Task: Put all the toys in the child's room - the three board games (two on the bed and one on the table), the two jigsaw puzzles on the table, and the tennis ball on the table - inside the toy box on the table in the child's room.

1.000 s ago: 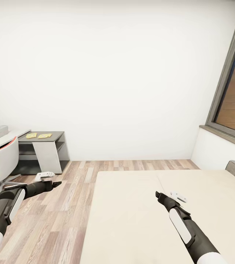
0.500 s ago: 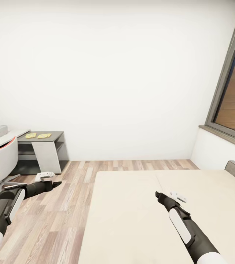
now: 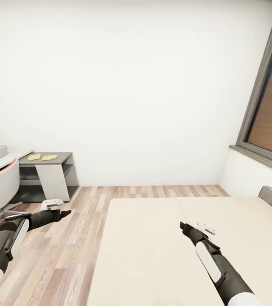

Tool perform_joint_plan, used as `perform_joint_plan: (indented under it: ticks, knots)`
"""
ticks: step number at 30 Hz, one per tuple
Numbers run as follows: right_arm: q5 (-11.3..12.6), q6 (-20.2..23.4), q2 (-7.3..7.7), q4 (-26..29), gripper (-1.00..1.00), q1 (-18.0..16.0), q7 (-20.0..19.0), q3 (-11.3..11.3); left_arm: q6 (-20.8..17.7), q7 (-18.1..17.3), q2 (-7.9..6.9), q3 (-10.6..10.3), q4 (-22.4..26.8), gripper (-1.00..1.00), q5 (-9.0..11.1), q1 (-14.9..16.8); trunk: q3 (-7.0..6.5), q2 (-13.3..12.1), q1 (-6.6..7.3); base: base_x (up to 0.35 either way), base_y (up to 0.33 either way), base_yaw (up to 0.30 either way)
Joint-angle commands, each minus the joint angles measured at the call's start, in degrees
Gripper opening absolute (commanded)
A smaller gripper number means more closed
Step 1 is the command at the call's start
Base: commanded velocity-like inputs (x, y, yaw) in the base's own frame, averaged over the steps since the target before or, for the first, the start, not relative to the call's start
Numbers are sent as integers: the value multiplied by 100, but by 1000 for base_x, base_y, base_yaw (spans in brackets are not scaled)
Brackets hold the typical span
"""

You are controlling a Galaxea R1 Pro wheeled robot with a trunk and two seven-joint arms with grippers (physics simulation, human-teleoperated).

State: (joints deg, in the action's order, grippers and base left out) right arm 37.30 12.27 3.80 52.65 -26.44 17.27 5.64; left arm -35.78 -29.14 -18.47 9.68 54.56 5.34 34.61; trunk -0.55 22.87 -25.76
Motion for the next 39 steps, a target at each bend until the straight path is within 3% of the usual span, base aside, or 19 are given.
perform_joint_plan:
  ticks: [1,39]
  knots:
    - [40,12,8,9,100,-1,48,25,-52,4,1,7,2,100,55,2,3,5,-2,0,-91,0]
    - [40,11,7,9,100,-1,48,25,-38,6,1,7,2,100,55,2,3,5,-2,0,-88,0]
